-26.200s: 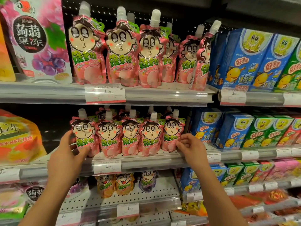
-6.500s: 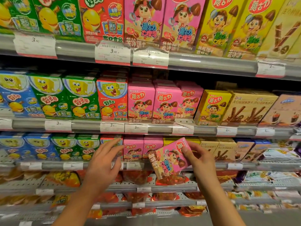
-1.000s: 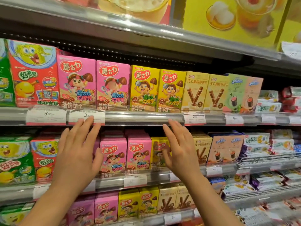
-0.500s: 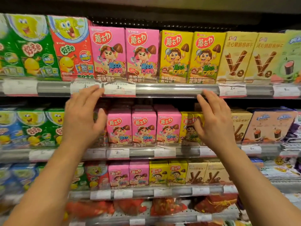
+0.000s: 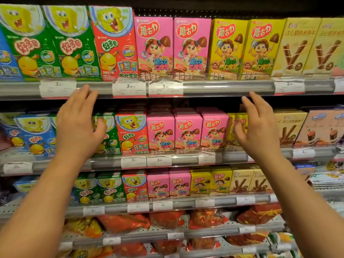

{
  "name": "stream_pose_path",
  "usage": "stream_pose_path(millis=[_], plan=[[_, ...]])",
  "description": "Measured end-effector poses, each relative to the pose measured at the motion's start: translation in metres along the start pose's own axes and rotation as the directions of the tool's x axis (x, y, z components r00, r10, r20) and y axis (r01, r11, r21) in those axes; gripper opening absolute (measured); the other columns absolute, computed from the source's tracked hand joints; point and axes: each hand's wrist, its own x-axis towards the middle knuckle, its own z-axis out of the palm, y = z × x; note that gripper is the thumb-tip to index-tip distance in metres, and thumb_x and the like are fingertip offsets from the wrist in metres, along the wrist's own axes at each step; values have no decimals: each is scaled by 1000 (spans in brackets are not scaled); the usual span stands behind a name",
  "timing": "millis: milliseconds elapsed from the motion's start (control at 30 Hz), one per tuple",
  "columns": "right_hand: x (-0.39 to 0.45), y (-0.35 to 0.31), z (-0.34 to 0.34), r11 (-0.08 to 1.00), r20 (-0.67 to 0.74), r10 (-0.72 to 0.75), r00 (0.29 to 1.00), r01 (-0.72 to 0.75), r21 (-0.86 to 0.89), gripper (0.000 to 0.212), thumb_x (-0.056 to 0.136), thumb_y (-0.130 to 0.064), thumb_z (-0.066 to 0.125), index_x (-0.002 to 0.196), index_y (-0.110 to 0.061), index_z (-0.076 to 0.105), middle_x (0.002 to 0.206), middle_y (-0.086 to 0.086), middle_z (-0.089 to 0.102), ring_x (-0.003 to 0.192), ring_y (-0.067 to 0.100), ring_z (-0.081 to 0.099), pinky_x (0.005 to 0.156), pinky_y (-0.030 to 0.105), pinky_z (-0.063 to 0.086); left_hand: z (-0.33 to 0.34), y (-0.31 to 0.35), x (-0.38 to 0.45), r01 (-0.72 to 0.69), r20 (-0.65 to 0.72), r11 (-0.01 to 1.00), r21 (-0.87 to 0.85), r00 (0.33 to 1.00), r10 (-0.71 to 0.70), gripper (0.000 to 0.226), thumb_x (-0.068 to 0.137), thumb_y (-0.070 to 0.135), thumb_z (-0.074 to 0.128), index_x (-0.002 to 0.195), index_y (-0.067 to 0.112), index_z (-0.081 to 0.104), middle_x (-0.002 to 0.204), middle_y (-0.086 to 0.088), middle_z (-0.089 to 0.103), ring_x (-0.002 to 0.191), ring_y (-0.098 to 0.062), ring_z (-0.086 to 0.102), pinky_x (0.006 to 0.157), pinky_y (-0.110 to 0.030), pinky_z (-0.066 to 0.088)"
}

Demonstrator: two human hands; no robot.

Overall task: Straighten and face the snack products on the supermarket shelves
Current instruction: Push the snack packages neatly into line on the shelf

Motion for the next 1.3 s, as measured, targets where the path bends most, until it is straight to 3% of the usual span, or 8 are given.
stream_pose_path(millis=[167, 367, 567, 733, 933, 1167, 1233, 1300], plan=[[-16, -49, 14, 1000, 83, -16, 996, 15, 15, 57, 89, -17, 64, 143, -2, 52, 149, 19, 49, 135, 37, 47, 112, 51, 40, -4, -20, 1, -78, 14, 997, 3, 997, 78, 69, 86, 25, 49, 153, 10, 39, 162, -11, 35, 146, -36, 33, 115, -55, 28], [-15, -112, 41, 994, 311, -99, 945, 105, -3, 67, 82, -18, 72, 143, -3, 51, 147, 20, 51, 134, 39, 49, 112, 51, 41, -2, -33, 1, -126, 31, 991, -49, 991, 128, 70, 88, 24, 50, 155, 13, 36, 164, -9, 32, 146, -36, 33, 114, -57, 30], [17, -158, 68, 967, 381, -160, 910, 222, -125, 73, 82, -34, 78, 145, -9, 49, 143, 18, 53, 130, 40, 51, 106, 54, 43, -4, -35, -1, -118, 72, 990, -73, 990, 124, 71, 88, 25, 50, 156, 14, 33, 165, -8, 28, 149, -35, 28, 114, -59, 30], [32, -182, 79, 954, 485, -114, 867, 231, -189, 68, 84, -39, 77, 141, -13, 51, 133, 12, 57, 124, 37, 51, 107, 52, 38, -3, -36, -2, -115, 79, 989, -88, 989, 122, 73, 90, 21, 56, 157, 15, 31, 166, -7, 26, 150, -35, 25, 113, -59, 29], [22, -183, 80, 965, 350, -129, 928, 198, -171, 48, 76, -23, 79, 119, -8, 63, 118, 9, 65, 112, 34, 57, 102, 48, 43, -1, -33, -3, -85, 60, 992, -89, 994, 90, 76, 87, 16, 66, 156, 14, 33, 165, -8, 27, 149, -35, 25, 112, -61, 29], [27, -168, 84, 953, 394, -201, 897, 272, -134, 68, 80, -32, 78, 140, -14, 53, 131, 13, 58, 123, 39, 51, 107, 56, 40, 2, -22, -4, -48, 59, 996, -70, 997, 52, 75, 87, 16, 63, 156, 14, 34, 164, -11, 27, 148, -40, 24, 109, -63, 30], [24, -161, 77, 948, 279, -286, 917, 313, -57, 59, 82, -23, 73, 137, -10, 57, 132, 14, 60, 122, 38, 54, 106, 52, 42, 4, -22, -4, -45, 41, 997, -70, 998, 48, 73, 87, 22, 56, 156, 15, 33, 164, -10, 26, 147, -41, 24, 108, -63, 30], [4, -150, 63, 934, 82, -357, 931, 354, 48, 38, 86, -14, 64, 122, -4, 66, 121, 14, 67, 110, 34, 60, 95, 43, 48, 8, -22, -4, -40, 42, 997, -68, 998, 43, 75, 84, 27, 51, 156, 17, 32, 165, -10, 25, 147, -41, 24, 106, -63, 31]])
